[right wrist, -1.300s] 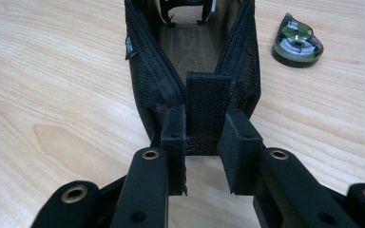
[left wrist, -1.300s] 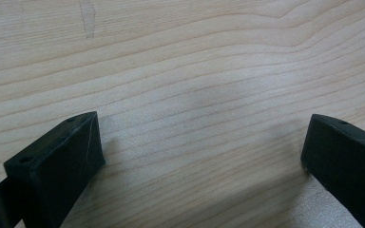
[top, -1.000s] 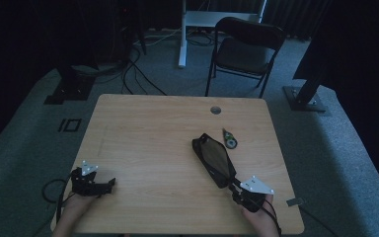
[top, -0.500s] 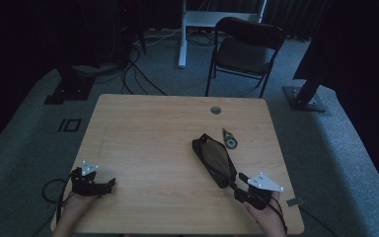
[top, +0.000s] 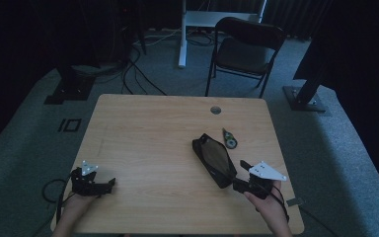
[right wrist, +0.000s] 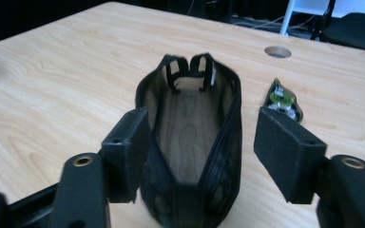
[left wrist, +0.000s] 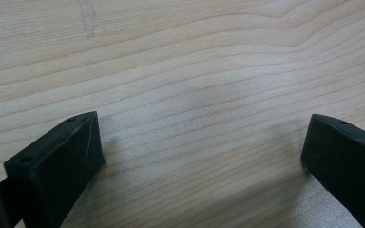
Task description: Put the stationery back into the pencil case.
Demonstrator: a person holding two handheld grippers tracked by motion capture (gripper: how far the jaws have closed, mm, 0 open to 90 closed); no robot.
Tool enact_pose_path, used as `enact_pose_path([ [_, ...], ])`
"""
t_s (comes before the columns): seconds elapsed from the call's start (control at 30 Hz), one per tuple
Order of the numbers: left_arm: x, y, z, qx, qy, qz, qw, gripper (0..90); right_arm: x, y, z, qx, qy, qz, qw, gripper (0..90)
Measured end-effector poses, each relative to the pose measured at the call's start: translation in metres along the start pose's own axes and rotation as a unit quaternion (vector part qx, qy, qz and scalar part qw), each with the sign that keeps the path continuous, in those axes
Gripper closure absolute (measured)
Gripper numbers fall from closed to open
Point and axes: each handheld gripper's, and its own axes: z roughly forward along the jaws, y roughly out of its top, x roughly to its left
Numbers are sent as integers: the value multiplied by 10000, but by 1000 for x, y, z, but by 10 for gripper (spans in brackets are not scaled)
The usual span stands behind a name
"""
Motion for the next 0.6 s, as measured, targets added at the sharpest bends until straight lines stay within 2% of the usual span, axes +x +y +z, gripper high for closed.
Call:
enact_pose_path([
  [0.27, 0, 0, 0, 4, 1, 5, 10000, 2, -15, 9, 18, -15, -181, 46, 9998, 303],
  [0.37, 0, 0, 0, 4, 1, 5, 10000, 2, -20, 12, 23, -31, -175, 108, 9998, 299],
  [0.4, 0, 0, 0, 3, 1, 3, 10000, 2, -26, 14, 30, -9, -212, 141, 9997, 297],
  [0.6, 0, 0, 0, 3, 1, 4, 10000, 2, -39, 18, 41, 10, -335, 215, 9992, 297],
])
